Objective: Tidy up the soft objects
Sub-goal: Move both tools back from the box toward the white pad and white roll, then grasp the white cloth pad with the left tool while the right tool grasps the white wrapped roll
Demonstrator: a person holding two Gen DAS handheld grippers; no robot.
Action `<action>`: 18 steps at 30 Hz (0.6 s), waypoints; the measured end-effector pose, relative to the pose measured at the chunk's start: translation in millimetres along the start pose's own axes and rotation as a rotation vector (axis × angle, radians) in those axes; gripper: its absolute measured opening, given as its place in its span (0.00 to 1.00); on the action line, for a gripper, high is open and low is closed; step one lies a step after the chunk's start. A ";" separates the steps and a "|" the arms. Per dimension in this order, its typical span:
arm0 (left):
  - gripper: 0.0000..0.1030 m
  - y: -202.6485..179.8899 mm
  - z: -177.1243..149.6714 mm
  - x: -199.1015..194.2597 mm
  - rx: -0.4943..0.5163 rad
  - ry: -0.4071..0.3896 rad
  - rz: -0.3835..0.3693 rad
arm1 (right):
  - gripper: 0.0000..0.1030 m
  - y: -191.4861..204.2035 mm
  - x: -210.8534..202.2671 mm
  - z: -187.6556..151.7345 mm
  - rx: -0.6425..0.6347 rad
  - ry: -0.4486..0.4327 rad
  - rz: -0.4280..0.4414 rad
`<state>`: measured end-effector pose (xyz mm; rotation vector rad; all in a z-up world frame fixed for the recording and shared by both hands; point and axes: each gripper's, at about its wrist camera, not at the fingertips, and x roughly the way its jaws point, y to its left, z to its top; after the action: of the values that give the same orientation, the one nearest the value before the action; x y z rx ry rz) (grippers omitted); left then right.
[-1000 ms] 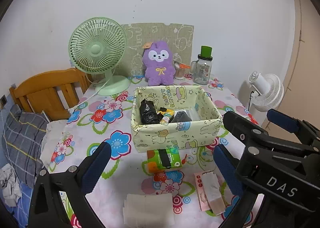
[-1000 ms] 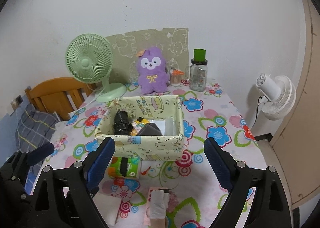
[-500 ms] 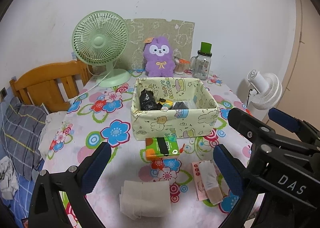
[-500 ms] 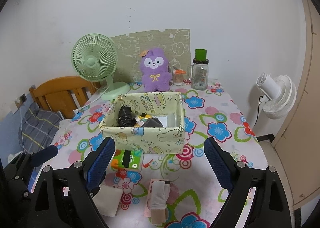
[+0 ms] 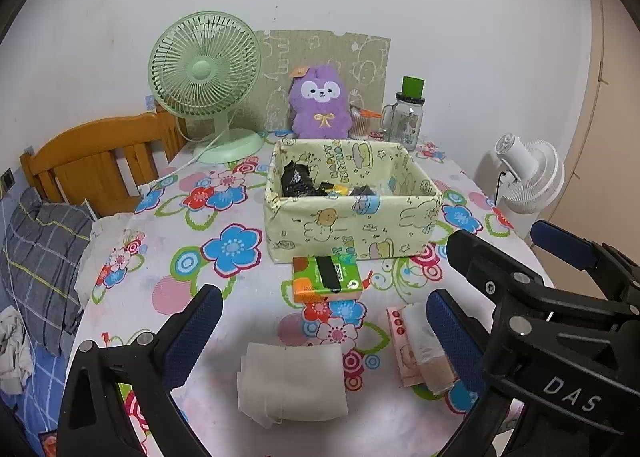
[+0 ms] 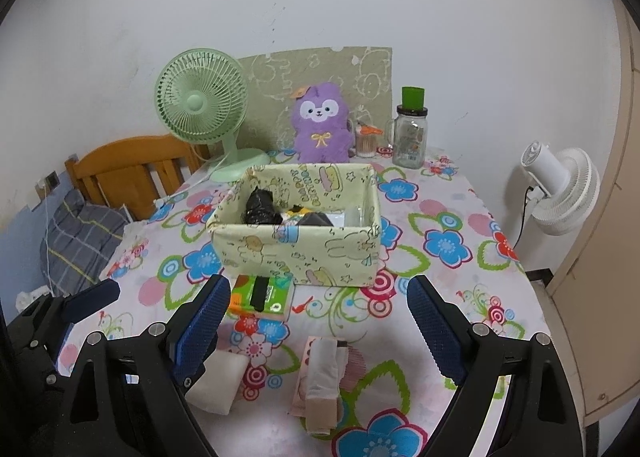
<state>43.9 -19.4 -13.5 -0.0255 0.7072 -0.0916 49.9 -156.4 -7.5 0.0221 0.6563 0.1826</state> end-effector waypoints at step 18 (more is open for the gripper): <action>1.00 9.6 -31.3 27.4 -0.004 0.076 0.038 | 0.77 12.9 30.9 -32.6 -0.016 0.081 0.015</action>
<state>45.0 -12.1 -55.6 -0.0130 0.7835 -0.0553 52.0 -139.5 -51.0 0.0039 0.7358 0.2038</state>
